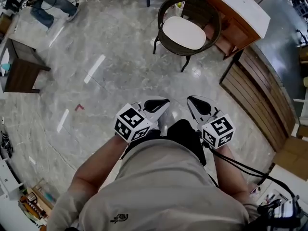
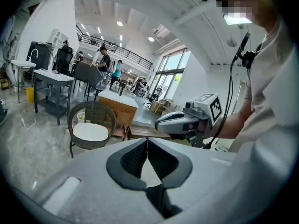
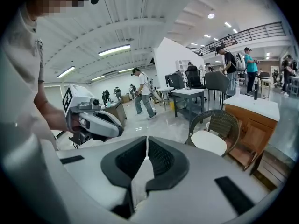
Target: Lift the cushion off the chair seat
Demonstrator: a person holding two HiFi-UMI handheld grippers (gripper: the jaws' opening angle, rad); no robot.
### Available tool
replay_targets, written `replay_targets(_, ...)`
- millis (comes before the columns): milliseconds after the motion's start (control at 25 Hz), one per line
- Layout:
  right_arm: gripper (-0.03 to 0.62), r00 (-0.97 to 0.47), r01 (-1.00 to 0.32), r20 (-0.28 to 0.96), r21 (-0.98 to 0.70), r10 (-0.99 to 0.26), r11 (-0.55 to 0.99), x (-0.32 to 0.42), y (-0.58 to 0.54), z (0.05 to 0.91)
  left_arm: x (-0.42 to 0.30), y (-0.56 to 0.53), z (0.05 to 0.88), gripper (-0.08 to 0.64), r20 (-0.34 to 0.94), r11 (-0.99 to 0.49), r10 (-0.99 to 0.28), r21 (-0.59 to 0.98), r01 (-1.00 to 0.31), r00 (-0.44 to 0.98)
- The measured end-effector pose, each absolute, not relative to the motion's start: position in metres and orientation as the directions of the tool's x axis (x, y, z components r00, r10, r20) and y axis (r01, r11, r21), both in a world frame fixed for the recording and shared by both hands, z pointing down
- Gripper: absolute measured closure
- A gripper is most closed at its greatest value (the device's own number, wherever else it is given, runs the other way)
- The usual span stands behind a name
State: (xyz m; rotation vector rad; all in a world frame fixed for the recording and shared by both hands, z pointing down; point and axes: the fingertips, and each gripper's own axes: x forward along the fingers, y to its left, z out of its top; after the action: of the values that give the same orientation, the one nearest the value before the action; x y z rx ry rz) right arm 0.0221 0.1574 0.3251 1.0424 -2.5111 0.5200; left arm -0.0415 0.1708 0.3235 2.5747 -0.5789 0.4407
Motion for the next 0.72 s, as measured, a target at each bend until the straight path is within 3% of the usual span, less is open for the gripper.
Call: replay_targets(720,0.575,-0.712,-0.694,0.449,-0.336,-0.539,0.637,0.045,-0.014,0.369,-0.023,-0.002,0.355,0.552,0.442,-0.725,-0.357,0.425,-0.543,0.823)
